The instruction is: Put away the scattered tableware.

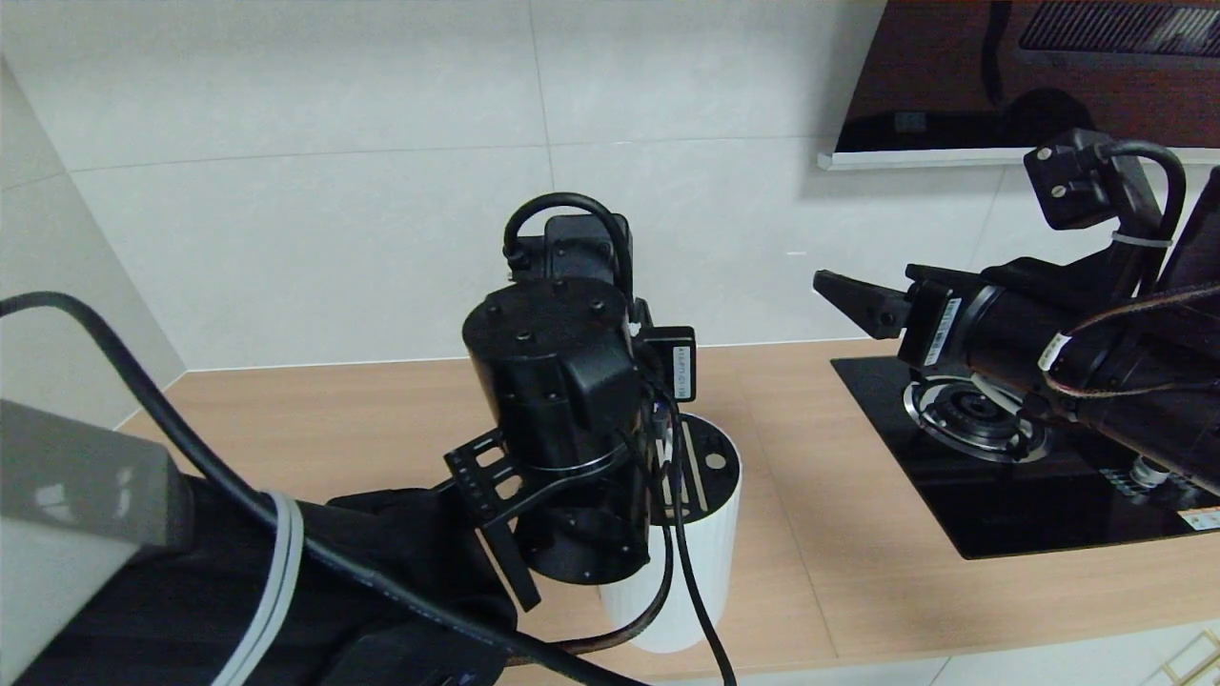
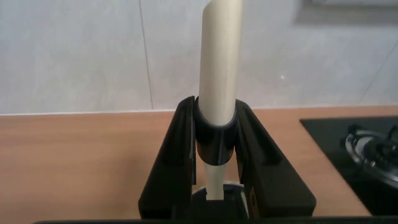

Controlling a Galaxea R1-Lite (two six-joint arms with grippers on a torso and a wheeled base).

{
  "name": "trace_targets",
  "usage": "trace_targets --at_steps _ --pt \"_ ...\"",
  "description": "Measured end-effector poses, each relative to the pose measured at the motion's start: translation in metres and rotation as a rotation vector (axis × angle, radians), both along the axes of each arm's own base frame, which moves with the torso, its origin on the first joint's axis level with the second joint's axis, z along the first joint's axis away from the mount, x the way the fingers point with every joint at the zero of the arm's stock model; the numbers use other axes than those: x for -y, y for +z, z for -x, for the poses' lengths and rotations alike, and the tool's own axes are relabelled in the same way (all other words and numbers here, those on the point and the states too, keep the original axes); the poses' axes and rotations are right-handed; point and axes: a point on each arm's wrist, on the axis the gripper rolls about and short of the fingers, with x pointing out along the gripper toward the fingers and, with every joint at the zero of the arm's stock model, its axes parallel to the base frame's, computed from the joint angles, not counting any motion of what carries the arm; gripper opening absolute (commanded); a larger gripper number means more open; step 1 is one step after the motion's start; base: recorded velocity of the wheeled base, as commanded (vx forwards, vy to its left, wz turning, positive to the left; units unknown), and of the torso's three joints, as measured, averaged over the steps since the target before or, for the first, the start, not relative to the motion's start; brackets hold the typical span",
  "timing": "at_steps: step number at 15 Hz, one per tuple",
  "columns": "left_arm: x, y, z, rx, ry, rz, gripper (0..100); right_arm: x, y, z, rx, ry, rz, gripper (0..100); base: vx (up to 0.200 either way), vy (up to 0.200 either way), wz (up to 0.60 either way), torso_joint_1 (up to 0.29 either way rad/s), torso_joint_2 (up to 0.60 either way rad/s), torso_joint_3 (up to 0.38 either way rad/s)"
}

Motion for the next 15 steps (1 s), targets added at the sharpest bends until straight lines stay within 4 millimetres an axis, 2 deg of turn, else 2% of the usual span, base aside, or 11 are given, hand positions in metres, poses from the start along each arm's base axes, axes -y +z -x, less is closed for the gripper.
trace_targets --at_steps 6,15 --pt "0.009 -0.035 -0.002 -0.028 -0.005 -0.028 0 0.0 -0.001 0.0 -0.002 0.001 0.001 100 0.0 0.0 0.0 0.0 0.0 0.0" --pt "0.017 -0.07 0.008 -0.092 -0.045 -0.086 0 0.0 0.0 0.0 0.001 0.001 -0.001 100 0.0 0.0 0.0 0.0 0.0 0.0"
